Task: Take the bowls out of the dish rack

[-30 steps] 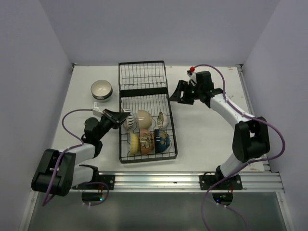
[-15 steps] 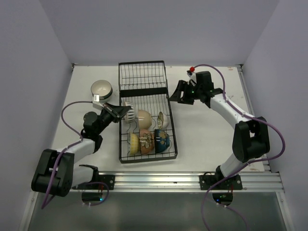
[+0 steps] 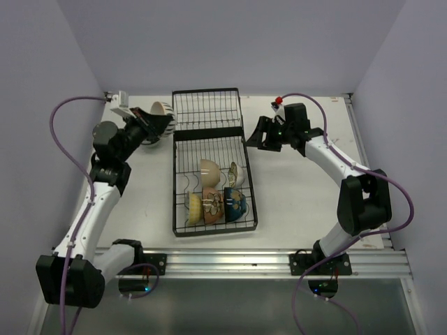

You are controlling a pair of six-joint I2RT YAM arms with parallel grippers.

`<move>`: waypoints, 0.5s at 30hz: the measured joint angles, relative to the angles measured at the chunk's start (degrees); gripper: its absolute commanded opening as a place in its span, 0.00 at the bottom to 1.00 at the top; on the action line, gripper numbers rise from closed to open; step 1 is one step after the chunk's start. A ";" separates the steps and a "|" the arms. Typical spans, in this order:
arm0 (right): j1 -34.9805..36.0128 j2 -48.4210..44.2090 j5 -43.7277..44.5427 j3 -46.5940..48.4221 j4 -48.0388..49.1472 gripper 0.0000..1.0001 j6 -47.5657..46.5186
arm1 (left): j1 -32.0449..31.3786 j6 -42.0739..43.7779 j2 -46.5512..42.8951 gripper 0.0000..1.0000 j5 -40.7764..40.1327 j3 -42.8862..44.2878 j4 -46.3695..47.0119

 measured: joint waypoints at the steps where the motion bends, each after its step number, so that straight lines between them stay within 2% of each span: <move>1: 0.00 0.00 -0.04 0.00 0.02 0.67 0.00 | 0.42 2.99 0.24 0.00 -0.50 2.58 -3.13; 7: 0.00 0.00 -0.20 0.00 0.17 0.67 0.02 | 0.87 18.84 8.04 0.00 -8.02 17.42 -20.57; 15: 0.00 0.00 -0.61 0.00 0.42 0.67 0.22 | 0.87 30.82 24.98 0.00 -21.03 29.40 -36.26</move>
